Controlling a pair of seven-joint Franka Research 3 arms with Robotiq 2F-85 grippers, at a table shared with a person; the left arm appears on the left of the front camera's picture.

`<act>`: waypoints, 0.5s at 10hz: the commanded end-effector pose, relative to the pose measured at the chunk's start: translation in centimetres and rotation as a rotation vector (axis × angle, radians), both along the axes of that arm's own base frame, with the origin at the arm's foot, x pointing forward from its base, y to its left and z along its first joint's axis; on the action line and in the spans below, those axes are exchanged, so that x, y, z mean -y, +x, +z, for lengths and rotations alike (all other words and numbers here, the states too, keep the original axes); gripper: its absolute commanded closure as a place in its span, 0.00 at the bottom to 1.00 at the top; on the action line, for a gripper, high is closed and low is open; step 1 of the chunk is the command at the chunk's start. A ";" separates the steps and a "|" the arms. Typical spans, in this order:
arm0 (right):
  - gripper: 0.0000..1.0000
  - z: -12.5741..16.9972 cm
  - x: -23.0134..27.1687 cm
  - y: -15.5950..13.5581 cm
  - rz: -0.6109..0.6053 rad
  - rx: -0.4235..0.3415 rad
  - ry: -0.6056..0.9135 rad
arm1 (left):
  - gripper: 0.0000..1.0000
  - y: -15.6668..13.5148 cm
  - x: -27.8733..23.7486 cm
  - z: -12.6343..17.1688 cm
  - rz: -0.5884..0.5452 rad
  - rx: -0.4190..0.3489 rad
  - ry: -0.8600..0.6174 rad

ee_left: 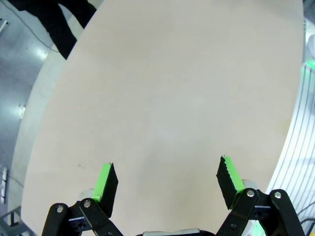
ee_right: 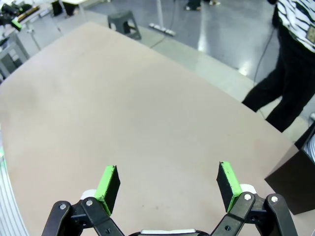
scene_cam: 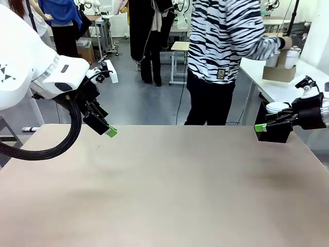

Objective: Pour a drink into a cup and package it in a carrier.
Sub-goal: Insert the held 600 ml Paper Cup into the Cup Carrier.

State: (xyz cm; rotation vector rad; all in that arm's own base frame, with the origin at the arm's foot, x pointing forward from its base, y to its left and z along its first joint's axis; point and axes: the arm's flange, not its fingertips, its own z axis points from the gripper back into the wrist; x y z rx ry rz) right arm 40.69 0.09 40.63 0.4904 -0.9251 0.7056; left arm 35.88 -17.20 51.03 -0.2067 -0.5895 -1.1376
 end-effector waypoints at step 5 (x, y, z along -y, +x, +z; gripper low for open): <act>0.00 -0.2 0.3 -0.1 0.016 0.014 -0.001 | 0.00 0.1 0.0 0.1 0.008 -0.003 0.005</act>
